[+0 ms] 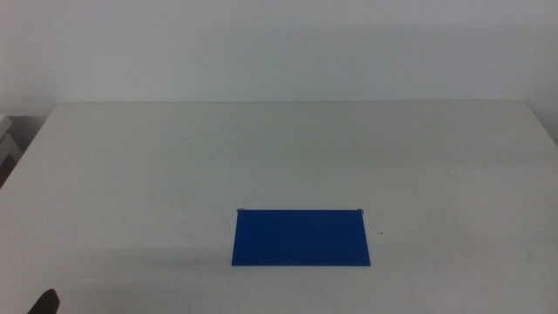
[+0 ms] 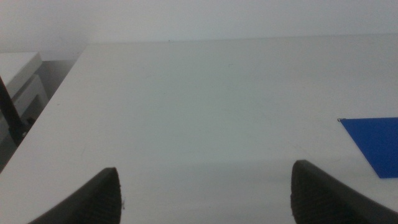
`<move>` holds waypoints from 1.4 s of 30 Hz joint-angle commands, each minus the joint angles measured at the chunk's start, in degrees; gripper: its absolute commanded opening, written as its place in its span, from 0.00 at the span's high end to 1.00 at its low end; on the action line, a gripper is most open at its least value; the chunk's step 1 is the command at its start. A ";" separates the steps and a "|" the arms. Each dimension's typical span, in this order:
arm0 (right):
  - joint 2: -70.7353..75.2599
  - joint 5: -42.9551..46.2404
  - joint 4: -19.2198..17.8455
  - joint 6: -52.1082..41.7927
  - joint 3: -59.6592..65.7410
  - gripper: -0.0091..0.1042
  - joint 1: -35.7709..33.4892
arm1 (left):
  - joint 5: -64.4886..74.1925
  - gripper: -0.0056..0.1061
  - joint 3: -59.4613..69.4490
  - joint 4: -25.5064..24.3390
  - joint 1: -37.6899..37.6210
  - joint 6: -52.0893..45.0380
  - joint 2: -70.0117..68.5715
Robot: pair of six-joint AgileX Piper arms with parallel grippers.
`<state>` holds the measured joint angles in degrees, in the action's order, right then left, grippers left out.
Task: Use one arm to grab the shoe from the table and place it on the mat.
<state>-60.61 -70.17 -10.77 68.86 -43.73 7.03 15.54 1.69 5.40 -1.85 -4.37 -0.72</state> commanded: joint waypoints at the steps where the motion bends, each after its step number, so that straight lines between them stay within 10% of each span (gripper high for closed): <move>1: -1.07 -1.40 -0.47 -2.99 -1.24 0.15 2.78 | -4.61 0.11 0.40 0.44 -0.28 0.27 -0.76; 37: -27.03 16.02 -3.12 -13.13 -1.19 0.15 8.07 | -4.61 0.11 0.40 0.44 -0.28 0.27 -0.76; 42: -27.17 16.88 -2.43 -14.46 -1.19 0.27 9.05 | -4.61 0.11 0.40 0.44 -0.28 0.27 -0.76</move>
<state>-89.22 -52.83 -12.31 55.33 -43.73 15.37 15.54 1.69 5.40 -1.85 -4.37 -0.72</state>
